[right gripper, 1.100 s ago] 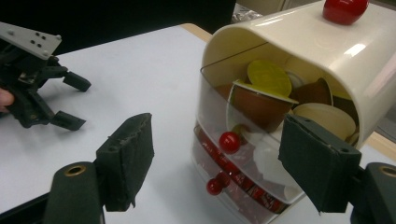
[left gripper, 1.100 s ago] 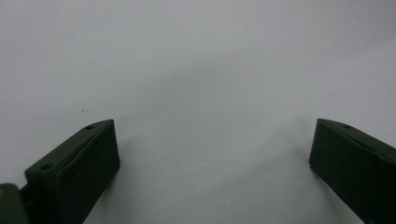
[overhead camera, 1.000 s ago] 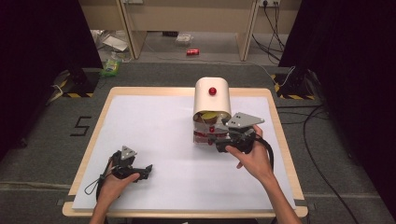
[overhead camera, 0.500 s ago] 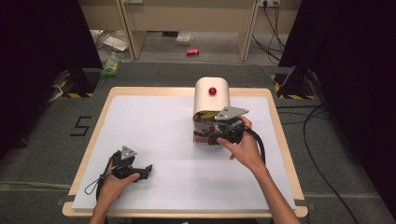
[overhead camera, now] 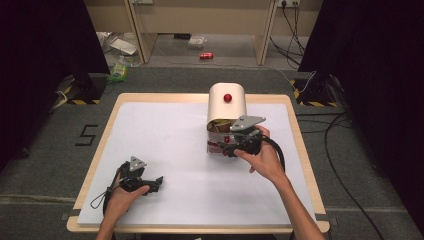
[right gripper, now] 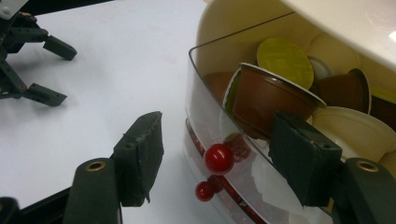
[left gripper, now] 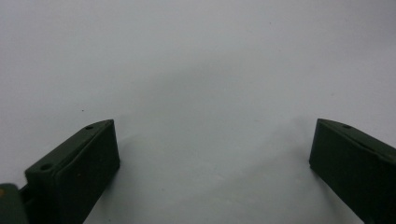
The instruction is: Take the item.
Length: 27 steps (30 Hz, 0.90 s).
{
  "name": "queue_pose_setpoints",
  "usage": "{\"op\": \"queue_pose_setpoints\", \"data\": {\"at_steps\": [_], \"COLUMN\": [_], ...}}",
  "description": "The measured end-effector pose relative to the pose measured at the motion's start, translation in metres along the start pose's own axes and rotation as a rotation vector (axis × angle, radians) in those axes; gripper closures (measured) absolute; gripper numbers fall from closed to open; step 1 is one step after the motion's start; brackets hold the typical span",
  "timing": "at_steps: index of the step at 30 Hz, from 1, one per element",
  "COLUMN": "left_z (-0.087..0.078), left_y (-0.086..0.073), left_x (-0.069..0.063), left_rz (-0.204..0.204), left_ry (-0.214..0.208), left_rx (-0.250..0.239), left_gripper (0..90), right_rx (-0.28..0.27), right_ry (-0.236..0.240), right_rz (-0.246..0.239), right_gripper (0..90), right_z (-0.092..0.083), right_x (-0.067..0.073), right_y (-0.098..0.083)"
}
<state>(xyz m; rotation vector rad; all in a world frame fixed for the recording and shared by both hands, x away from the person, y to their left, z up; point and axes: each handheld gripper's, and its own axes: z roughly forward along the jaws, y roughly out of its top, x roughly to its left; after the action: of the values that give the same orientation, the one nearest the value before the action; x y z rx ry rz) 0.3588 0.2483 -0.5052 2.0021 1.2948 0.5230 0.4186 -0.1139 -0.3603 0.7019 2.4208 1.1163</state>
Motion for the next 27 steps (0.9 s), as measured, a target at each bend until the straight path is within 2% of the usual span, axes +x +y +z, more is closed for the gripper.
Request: {"op": "queue_pose_setpoints", "data": {"at_steps": [6,10,17,22,27], "left_z": [0.0,0.0,0.0,0.0,0.0], "left_y": [0.0,0.0,0.0,0.0,0.0], "left_x": [0.0,0.0,0.0,0.0,0.0], "left_rz": [0.0,0.0,0.001,0.001,0.0], "left_ry": [0.0,0.0,0.001,0.001,0.001], "left_rx": [0.0,-0.001,-0.002,-0.002,-0.003], "left_gripper": [0.8,0.9,0.9,0.8,0.8], "right_rx": [0.004,0.008,-0.026,-0.036,-0.054], "right_ry": [0.019,0.019,0.046,0.042,0.046], "right_rz": [0.003,-0.016,-0.009,-0.027,-0.023], "right_gripper": [36.7,36.8,37.9,38.0,38.0], "right_z": [-0.005,-0.009,-0.018,-0.021,-0.023], "right_x": [0.006,0.012,0.023,0.03,0.034], "right_y": [-0.003,-0.005,-0.017,-0.022,-0.027]}}
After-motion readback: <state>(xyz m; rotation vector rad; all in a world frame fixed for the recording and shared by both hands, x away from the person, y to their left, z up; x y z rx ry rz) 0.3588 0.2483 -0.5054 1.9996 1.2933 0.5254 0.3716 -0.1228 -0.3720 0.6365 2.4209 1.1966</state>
